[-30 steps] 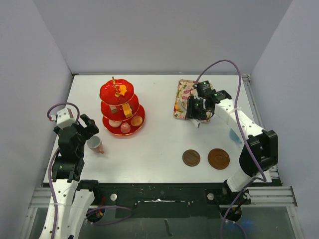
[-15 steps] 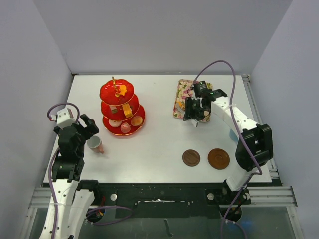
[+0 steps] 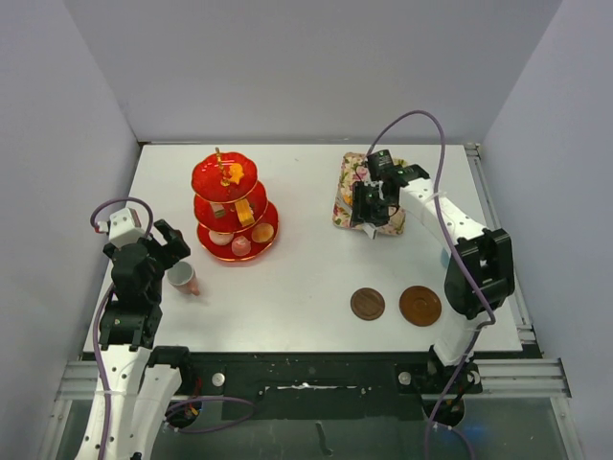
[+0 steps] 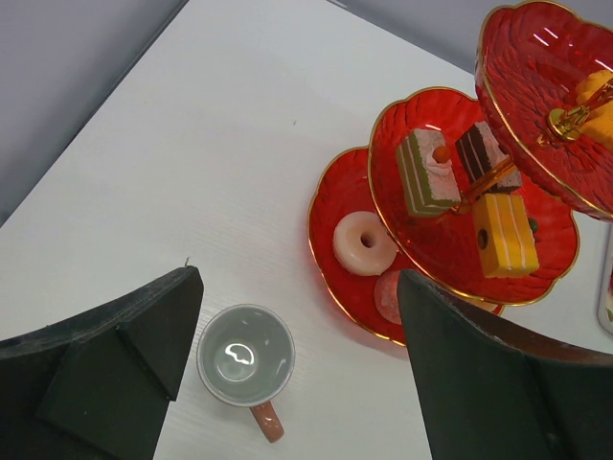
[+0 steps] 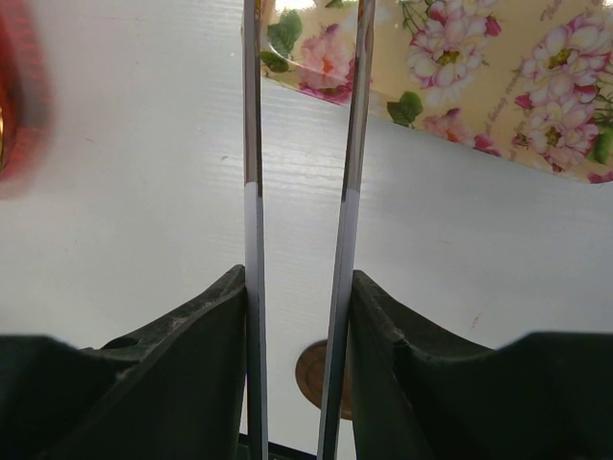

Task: Serve the afternoon tea
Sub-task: Pick up the desert from the tray.

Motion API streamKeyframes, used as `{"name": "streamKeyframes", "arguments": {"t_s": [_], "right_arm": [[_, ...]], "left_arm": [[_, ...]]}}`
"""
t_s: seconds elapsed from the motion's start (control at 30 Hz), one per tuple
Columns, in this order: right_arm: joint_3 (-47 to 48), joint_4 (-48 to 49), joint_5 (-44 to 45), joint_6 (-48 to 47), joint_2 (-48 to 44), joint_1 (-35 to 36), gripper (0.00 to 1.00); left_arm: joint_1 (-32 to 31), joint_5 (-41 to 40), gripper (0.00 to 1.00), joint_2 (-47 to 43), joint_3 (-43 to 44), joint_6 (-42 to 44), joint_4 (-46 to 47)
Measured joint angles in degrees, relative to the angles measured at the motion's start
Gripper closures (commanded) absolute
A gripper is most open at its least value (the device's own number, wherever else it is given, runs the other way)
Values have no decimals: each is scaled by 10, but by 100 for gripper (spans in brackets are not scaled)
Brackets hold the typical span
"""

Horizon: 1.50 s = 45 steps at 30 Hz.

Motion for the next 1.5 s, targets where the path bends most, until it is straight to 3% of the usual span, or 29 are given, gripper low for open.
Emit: {"name": "streamKeyframes", "arguments": {"t_s": [0.43, 1.03, 1.5], "right_arm": [[1, -13, 44, -5, 13, 7, 65], [-10, -32, 66, -13, -9, -2, 61], [43, -52, 81, -28, 38, 3, 61]], "left_arm": [[0, 0, 18, 0, 0, 0, 0], [0, 0, 18, -1, 0, 0, 0], [0, 0, 18, -1, 0, 0, 0]]}}
